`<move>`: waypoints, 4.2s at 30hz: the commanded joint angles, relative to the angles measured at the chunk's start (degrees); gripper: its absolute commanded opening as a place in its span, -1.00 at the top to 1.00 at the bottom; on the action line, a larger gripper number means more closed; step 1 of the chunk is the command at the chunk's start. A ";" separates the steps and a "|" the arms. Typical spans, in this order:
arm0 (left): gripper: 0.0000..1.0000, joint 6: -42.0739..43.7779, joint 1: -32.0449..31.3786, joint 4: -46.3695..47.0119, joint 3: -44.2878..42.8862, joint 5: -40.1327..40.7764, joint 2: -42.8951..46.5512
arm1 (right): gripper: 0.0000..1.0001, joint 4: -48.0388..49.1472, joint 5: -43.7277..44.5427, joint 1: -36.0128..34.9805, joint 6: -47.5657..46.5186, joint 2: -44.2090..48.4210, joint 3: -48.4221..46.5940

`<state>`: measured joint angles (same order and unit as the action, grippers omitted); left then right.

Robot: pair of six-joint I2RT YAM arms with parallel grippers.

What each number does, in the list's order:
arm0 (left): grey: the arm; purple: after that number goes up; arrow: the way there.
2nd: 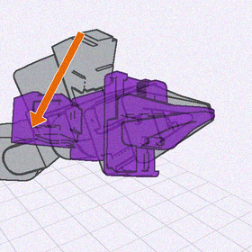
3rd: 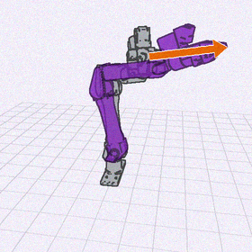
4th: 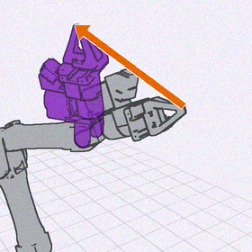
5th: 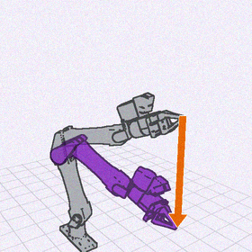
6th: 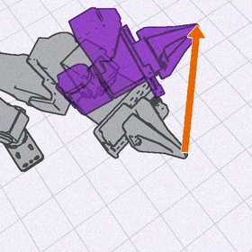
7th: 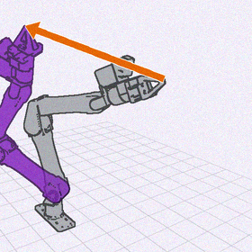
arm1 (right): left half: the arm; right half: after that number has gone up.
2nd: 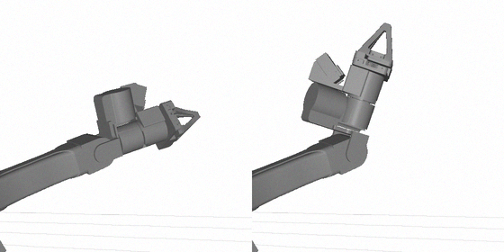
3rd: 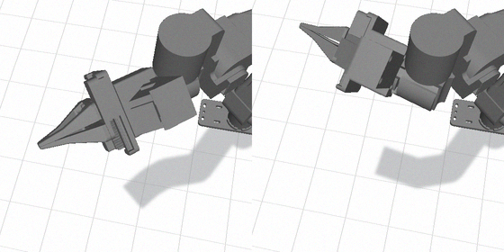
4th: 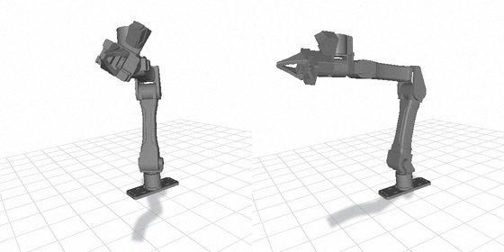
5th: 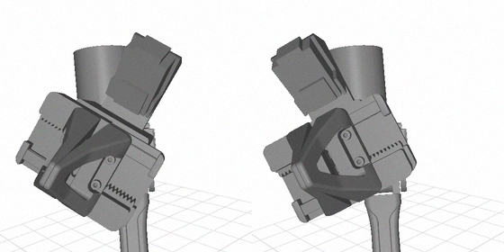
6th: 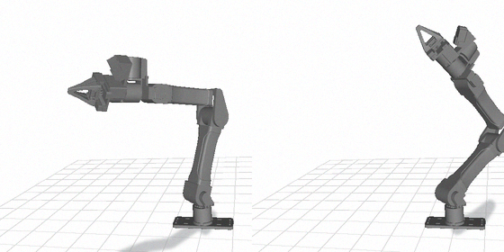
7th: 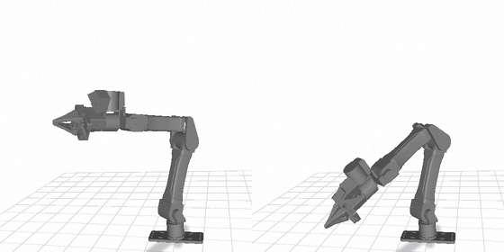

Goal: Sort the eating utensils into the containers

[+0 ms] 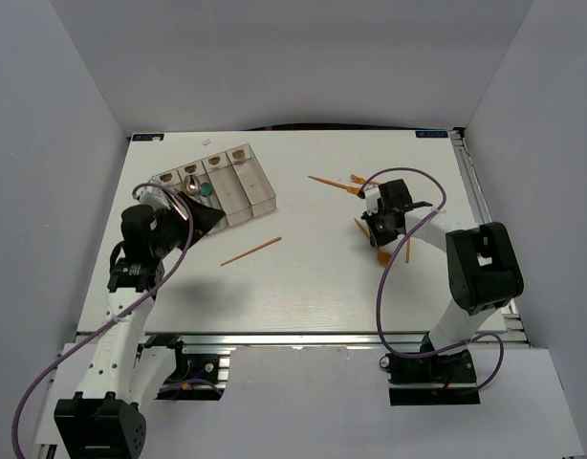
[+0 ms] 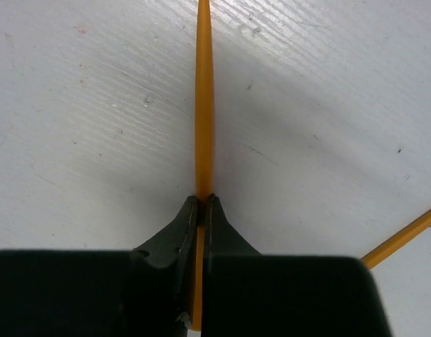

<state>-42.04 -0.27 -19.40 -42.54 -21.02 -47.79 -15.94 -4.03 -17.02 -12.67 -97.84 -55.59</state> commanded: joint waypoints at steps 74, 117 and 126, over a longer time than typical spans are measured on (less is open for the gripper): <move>0.94 25.78 8.80 -20.94 -56.42 8.98 -61.09 | -0.79 -10.07 -44.92 -4.87 -10.89 9.07 -13.75; -0.82 7.95 10.64 -2.67 -0.37 -3.06 -7.32 | -0.53 -8.66 5.71 14.81 7.48 -2.52 -13.23; -0.82 7.50 10.64 -2.84 0.10 -3.24 -4.59 | -0.22 -7.17 4.56 16.05 8.45 -7.36 -12.35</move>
<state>-33.95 10.37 -23.75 -41.23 -23.22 -53.87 -25.04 0.49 -1.39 -5.28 -105.08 -68.42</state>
